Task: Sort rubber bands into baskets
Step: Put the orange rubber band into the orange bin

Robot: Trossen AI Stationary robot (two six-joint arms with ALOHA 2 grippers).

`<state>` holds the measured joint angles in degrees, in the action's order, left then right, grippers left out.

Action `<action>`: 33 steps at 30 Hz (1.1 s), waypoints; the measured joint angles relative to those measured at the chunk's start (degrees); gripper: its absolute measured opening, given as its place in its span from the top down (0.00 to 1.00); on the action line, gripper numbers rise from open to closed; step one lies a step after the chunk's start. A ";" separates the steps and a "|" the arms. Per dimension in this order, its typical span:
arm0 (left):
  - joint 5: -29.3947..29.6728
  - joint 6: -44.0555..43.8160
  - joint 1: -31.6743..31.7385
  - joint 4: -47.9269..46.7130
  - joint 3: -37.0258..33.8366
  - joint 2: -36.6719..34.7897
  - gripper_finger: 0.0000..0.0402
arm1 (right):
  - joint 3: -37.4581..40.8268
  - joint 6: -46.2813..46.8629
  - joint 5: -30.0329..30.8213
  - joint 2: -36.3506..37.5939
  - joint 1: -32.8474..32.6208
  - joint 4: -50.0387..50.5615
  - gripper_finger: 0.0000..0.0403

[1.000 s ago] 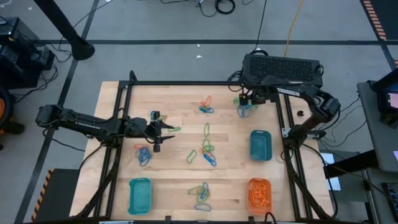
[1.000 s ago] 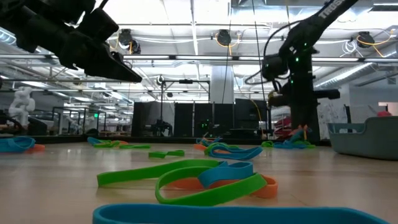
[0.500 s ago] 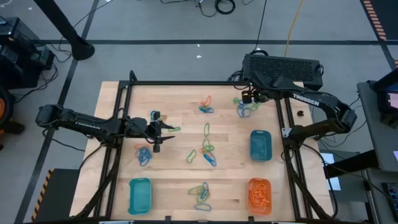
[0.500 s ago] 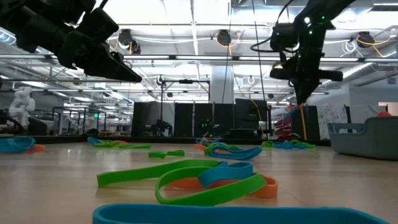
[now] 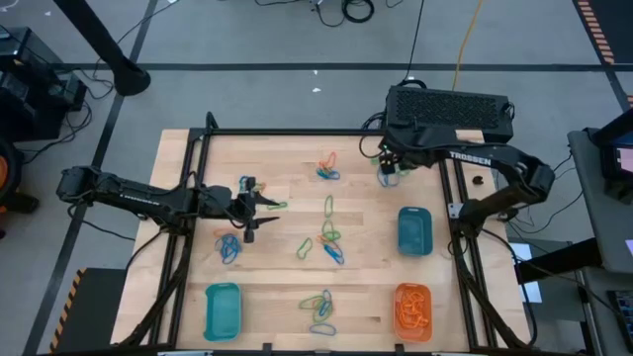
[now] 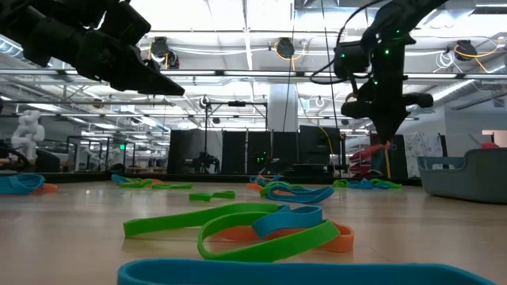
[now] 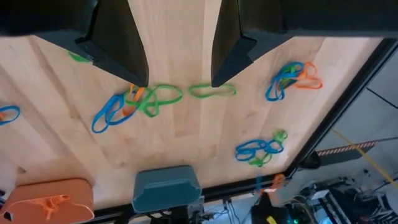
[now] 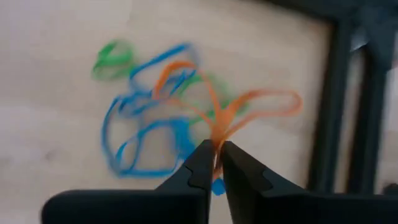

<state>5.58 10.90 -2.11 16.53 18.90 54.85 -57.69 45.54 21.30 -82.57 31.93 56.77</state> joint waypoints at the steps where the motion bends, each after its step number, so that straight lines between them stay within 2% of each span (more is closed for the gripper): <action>1: 0.00 0.04 0.00 0.00 0.00 0.00 0.55 | 0.00 -0.07 -2.69 -0.47 -0.23 0.00 0.90; 4: -0.06 0.07 0.00 -0.11 0.00 0.00 0.55 | 0.00 -0.13 -8.25 -1.57 -2.01 0.16 0.84; 13: -0.20 -0.04 0.00 -1.01 0.00 0.00 0.55 | 0.02 0.28 -8.02 -3.53 -4.39 -0.10 0.66; 16: -0.20 -0.04 0.00 -0.99 0.00 0.00 0.55 | 0.02 -0.02 -10.16 -3.86 -5.47 -4.14 0.62; 18: -0.20 -0.07 0.00 -0.94 0.00 0.00 0.55 | 0.02 -1.45 -12.44 -4.46 -6.86 -7.90 0.61; 22: -0.20 -0.04 0.00 -0.90 0.00 0.00 0.55 | 0.02 -3.19 -12.58 -5.33 -10.00 -13.78 0.60; 27: -0.28 -0.04 0.00 -0.95 0.00 0.00 0.55 | 0.02 -2.91 -11.77 -8.09 -11.87 -17.00 0.60; 33: -0.96 -0.04 0.00 -0.48 0.00 0.00 0.55 | 0.04 -2.78 -10.86 -14.87 -12.54 -18.12 0.60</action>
<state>4.63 10.85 -2.11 16.06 18.90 54.85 -57.65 42.76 10.44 -97.43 19.39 38.65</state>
